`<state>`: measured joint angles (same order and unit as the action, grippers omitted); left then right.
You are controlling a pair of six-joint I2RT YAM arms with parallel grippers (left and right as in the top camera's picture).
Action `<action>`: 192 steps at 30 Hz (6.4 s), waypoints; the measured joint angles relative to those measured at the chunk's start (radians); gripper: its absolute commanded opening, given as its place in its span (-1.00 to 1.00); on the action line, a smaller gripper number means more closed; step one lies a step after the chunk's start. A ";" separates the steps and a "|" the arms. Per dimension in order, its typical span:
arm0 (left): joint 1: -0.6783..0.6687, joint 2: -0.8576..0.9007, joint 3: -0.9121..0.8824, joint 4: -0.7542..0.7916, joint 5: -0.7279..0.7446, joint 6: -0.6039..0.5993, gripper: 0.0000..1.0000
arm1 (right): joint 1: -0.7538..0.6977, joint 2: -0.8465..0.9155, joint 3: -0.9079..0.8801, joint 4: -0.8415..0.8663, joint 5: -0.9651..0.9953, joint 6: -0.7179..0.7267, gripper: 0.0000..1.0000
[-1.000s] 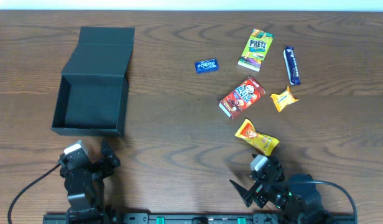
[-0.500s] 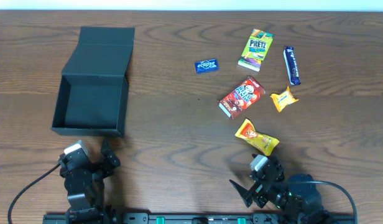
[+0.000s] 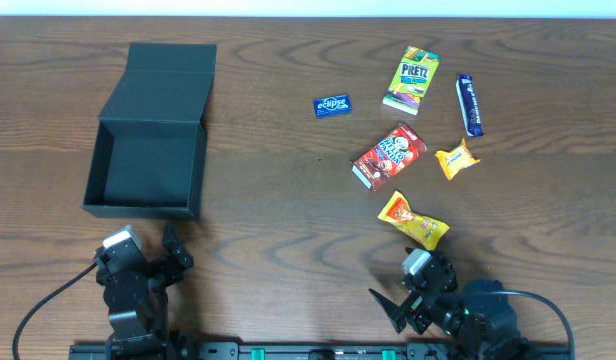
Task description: Pack container
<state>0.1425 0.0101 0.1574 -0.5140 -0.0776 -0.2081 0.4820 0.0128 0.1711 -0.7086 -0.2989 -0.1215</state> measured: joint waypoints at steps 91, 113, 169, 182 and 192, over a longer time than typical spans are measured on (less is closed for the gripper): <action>-0.128 1.585 0.697 0.193 0.208 0.225 -0.89 | 0.000 -0.001 0.000 0.002 0.000 0.000 0.99; -0.391 1.585 0.791 0.241 0.148 -0.076 -0.89 | 0.000 -0.001 0.000 0.002 0.000 0.000 0.99; -0.746 1.384 0.941 0.177 0.045 -0.234 0.90 | 0.000 -0.001 0.000 0.003 0.000 0.000 0.99; -0.746 0.904 0.945 -0.363 -0.139 -0.179 0.90 | 0.000 -0.001 0.000 0.002 0.000 0.000 0.99; -0.746 0.638 0.945 -0.572 -0.151 -0.214 0.90 | 0.000 -0.001 0.000 0.002 0.000 0.000 0.99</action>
<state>-0.6033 0.6483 1.1019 -1.0863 -0.2291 -0.4225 0.4820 0.0116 0.1711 -0.7063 -0.2993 -0.1219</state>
